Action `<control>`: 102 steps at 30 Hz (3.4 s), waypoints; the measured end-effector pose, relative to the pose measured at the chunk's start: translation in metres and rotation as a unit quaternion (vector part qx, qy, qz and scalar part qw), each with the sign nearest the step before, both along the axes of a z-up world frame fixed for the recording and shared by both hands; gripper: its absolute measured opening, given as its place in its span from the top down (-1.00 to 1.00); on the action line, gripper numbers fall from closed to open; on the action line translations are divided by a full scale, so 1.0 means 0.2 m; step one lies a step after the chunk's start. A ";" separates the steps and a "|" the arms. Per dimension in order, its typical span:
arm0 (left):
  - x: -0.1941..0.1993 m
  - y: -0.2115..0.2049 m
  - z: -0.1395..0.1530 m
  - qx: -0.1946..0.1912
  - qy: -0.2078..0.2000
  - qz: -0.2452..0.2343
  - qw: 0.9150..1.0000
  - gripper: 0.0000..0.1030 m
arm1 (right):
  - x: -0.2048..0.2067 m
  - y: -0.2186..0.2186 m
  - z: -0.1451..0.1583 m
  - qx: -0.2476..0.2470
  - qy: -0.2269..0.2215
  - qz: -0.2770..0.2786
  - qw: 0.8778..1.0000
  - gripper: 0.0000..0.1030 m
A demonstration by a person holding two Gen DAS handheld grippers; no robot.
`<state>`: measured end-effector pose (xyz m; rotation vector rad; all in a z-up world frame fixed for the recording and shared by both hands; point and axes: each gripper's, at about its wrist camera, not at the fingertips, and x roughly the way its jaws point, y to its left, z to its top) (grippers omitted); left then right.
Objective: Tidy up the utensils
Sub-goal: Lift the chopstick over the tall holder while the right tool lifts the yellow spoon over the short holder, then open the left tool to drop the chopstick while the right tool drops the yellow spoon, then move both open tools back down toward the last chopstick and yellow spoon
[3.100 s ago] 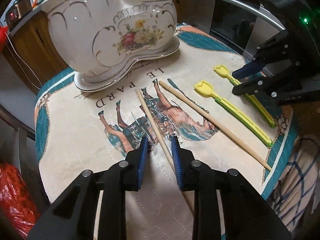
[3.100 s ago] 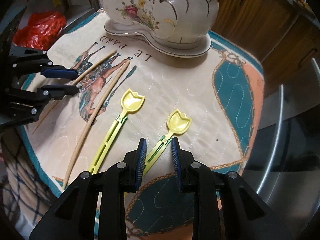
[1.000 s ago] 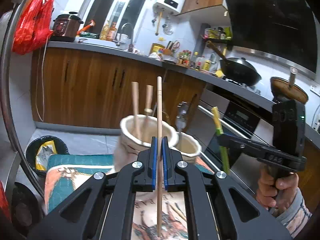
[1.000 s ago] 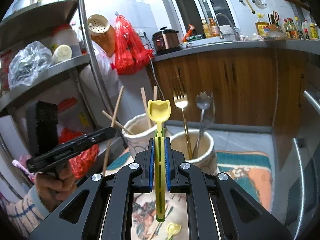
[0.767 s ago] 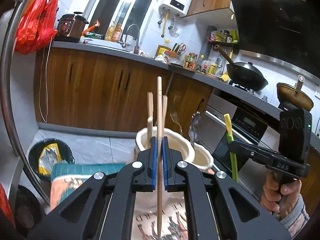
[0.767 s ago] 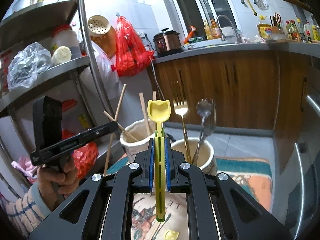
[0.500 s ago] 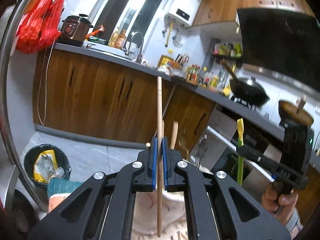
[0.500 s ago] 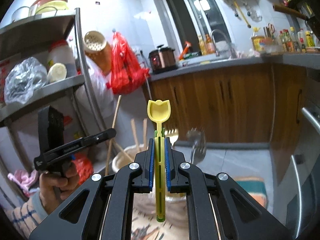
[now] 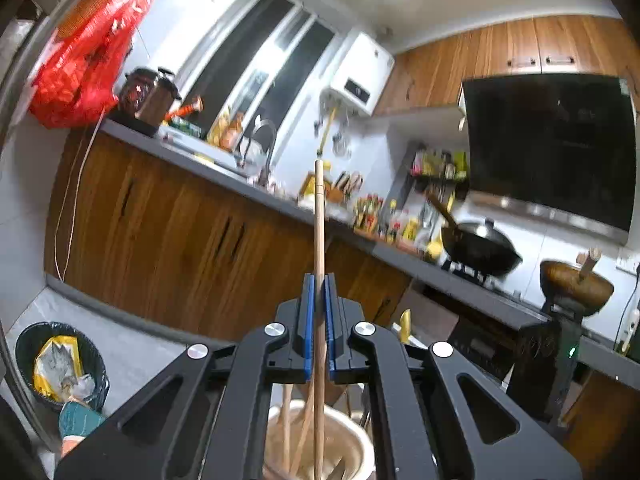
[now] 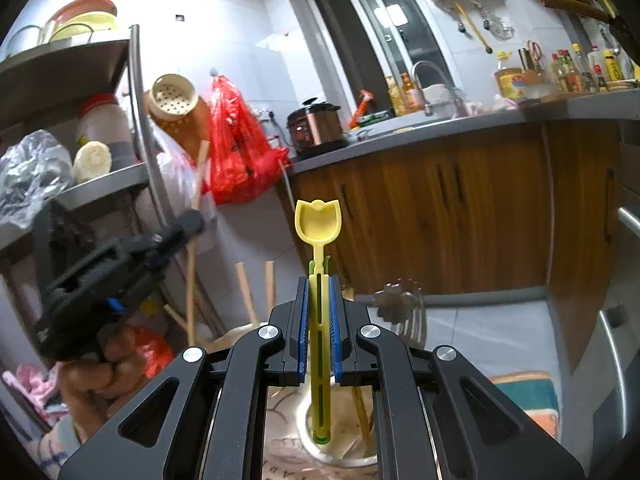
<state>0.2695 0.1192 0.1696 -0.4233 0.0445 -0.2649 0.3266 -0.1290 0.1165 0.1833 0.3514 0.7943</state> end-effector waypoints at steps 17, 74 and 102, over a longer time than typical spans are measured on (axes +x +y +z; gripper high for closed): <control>-0.07 -0.44 -0.16 0.146 -0.032 0.060 0.987 0.91 | -0.05 0.05 -0.08 -0.045 -0.022 -0.016 0.999 0.80; -0.45 -0.41 -0.13 0.178 -0.001 0.078 0.981 -0.20 | -0.24 -0.14 -0.13 -0.107 -0.023 -0.050 0.993 0.40; -0.40 -0.43 -0.65 0.151 0.292 -0.041 0.943 -0.11 | -0.57 -0.13 -0.59 -0.250 0.133 0.022 0.959 0.39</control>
